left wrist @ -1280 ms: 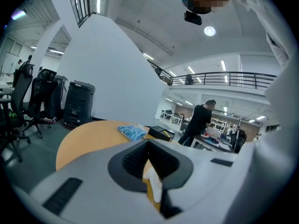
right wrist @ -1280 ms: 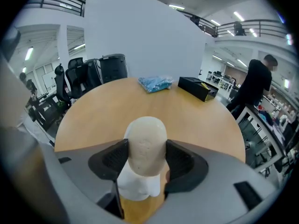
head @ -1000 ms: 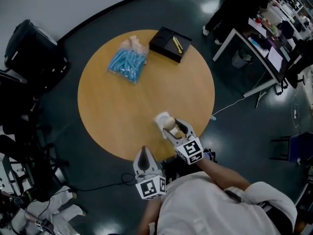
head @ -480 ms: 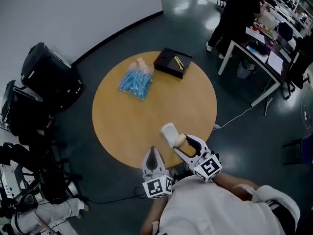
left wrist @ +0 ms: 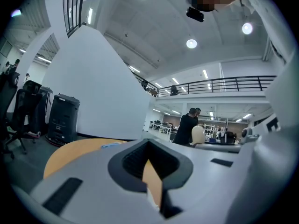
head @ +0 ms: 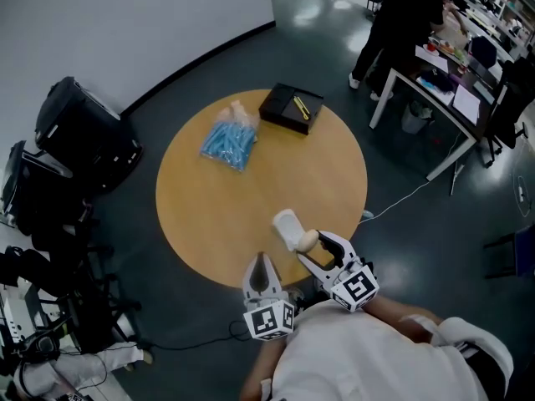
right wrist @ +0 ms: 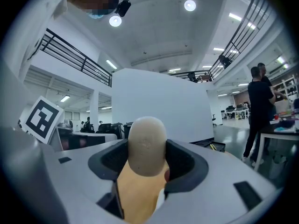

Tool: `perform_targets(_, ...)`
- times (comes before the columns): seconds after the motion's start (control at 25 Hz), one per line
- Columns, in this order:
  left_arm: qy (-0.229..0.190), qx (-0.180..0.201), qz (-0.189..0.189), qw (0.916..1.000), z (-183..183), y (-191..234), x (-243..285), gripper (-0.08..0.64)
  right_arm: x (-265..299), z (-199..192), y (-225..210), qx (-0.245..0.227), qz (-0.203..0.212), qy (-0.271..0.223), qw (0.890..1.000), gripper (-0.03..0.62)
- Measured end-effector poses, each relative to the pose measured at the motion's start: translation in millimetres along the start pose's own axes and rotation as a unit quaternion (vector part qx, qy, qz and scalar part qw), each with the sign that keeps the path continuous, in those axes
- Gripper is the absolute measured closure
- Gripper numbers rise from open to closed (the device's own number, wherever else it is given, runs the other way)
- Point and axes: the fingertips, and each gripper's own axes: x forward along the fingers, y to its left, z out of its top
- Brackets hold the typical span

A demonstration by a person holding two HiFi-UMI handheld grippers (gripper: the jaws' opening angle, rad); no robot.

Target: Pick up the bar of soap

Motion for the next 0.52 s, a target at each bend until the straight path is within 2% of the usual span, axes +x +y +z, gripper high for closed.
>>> perform_targets(0.52, 0.0, 0.001, 0.002, 1.0, 3.4, 5.5, -1.6, 0.554, 3.5, -0.3, -0.2, -0.001, -0.006, 0.004, 1.0, 0.331)
